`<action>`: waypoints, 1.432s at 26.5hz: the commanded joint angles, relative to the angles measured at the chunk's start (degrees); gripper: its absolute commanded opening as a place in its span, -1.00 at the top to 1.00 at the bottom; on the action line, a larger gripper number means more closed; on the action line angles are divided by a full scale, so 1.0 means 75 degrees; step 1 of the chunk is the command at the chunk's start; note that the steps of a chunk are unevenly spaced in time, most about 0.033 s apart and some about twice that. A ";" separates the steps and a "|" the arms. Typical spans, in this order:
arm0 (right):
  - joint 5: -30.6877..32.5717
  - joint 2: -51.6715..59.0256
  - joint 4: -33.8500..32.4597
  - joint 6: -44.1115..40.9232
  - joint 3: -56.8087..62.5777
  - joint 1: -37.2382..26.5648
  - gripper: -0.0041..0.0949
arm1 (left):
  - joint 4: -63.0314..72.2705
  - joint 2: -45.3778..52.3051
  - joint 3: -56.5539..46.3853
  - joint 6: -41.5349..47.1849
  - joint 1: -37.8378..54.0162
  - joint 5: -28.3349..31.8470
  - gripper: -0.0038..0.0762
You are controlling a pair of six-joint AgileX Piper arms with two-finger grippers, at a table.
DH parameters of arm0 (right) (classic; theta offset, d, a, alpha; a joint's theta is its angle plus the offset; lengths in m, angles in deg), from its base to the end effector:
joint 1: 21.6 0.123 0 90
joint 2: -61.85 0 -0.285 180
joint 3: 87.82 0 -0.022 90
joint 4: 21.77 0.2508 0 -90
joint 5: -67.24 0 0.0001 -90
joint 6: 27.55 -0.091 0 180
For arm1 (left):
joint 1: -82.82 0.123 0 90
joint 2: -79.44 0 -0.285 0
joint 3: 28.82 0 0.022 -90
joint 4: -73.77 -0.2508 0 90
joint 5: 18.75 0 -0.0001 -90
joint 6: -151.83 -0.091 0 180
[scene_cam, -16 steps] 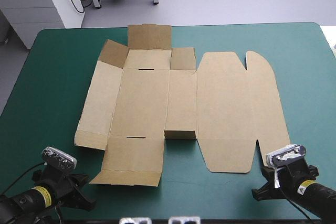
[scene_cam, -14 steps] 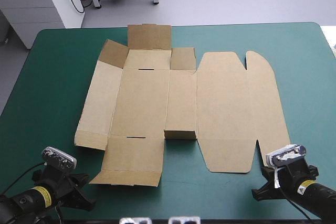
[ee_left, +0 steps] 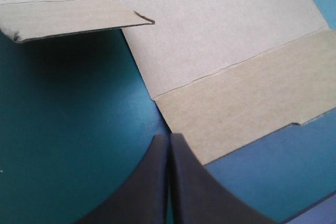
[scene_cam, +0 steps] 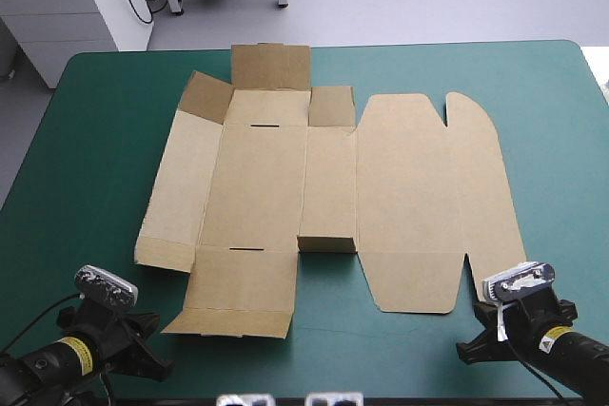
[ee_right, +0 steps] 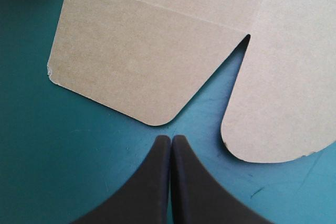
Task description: Fold the box
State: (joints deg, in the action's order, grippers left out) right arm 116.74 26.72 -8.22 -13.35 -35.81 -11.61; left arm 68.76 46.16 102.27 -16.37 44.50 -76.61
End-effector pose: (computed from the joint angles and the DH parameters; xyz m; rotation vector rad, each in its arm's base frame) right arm 0.0746 0.0296 0.2572 -0.4005 2.3346 0.2516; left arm 0.0556 -0.0354 0.2657 0.5875 2.3880 -0.2772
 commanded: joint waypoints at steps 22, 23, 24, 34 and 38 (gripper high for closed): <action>-0.0407 -0.0043 0.0079 0.0073 -0.0228 -0.0023 0.95 | -0.1861 -0.3728 0.4042 0.0120 -0.0019 0.0657 0.86; -0.0407 -0.0043 0.0079 0.0073 -0.0228 -0.0023 0.95 | -0.1830 -0.3928 0.4150 0.0038 -0.0019 0.0700 0.86; -0.0407 -0.0043 0.0079 0.0073 -0.0228 -0.0023 0.95 | -0.1816 -0.4166 0.4226 -0.0041 -0.0019 0.0772 0.86; -0.0407 -0.0043 0.0029 0.0073 -0.0228 -0.0023 0.95 | 0.3431 -0.5592 0.4517 -0.4760 0.3686 0.1021 0.86; -0.0410 -0.0043 -0.0066 0.0073 -0.0228 -0.0023 0.95 | 0.5247 -0.5592 0.4517 -0.6895 0.7234 -0.0929 0.86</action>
State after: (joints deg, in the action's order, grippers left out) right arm 116.74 26.72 -9.10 -13.35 -35.81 -11.61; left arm 100.94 2.90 134.30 -61.80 89.23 -77.67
